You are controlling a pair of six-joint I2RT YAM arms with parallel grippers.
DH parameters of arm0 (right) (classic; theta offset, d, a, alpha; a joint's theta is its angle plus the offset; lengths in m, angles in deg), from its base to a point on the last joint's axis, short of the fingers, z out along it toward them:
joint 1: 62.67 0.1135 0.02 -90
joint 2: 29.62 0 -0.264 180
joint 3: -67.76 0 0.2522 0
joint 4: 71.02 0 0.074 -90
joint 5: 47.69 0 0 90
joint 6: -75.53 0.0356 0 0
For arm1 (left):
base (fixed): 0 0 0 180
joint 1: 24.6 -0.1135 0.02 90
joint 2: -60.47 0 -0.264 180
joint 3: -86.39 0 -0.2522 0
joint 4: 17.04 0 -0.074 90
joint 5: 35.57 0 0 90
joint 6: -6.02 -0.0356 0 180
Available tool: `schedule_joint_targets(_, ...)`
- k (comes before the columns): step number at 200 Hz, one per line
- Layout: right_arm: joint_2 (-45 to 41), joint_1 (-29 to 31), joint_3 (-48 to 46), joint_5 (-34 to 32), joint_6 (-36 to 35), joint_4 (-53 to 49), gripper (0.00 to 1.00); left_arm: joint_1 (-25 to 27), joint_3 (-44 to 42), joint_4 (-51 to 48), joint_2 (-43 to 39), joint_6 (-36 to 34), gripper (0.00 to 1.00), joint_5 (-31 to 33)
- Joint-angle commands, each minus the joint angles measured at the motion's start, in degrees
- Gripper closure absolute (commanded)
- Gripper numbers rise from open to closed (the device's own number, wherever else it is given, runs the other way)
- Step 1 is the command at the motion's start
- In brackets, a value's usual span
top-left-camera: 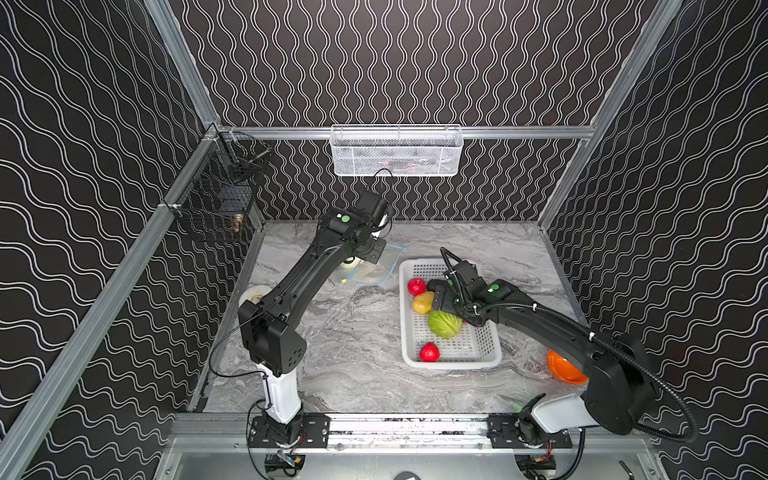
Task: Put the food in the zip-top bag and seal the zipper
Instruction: 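Move the right gripper back over the basket above the green cabbage, then grasp the green cabbage in the basket with the right gripper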
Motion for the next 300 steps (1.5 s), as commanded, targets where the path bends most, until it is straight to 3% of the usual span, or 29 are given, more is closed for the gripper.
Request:
schedule_joint_targets(1,0.3,0.0,-0.5,0.4,2.5,-1.4,0.01,0.2,0.9,-0.4,0.3,-1.3,1.0,1.1)
schedule_joint_targets(40,0.5,0.0,-2.0,1.9,3.9,-0.3,0.01,0.2,-1.4,0.7,-1.3,-0.8,1.0,-1.8)
schedule_joint_targets(223,5.0,0.3,-3.4,3.2,6.2,1.2,0.02,0.3,-5.3,2.4,-4.0,-0.5,1.0,-0.7)
schedule_joint_targets(300,4.8,0.3,-3.6,3.2,6.1,3.5,0.27,0.3,-5.9,2.8,-4.5,-0.7,1.0,0.0)
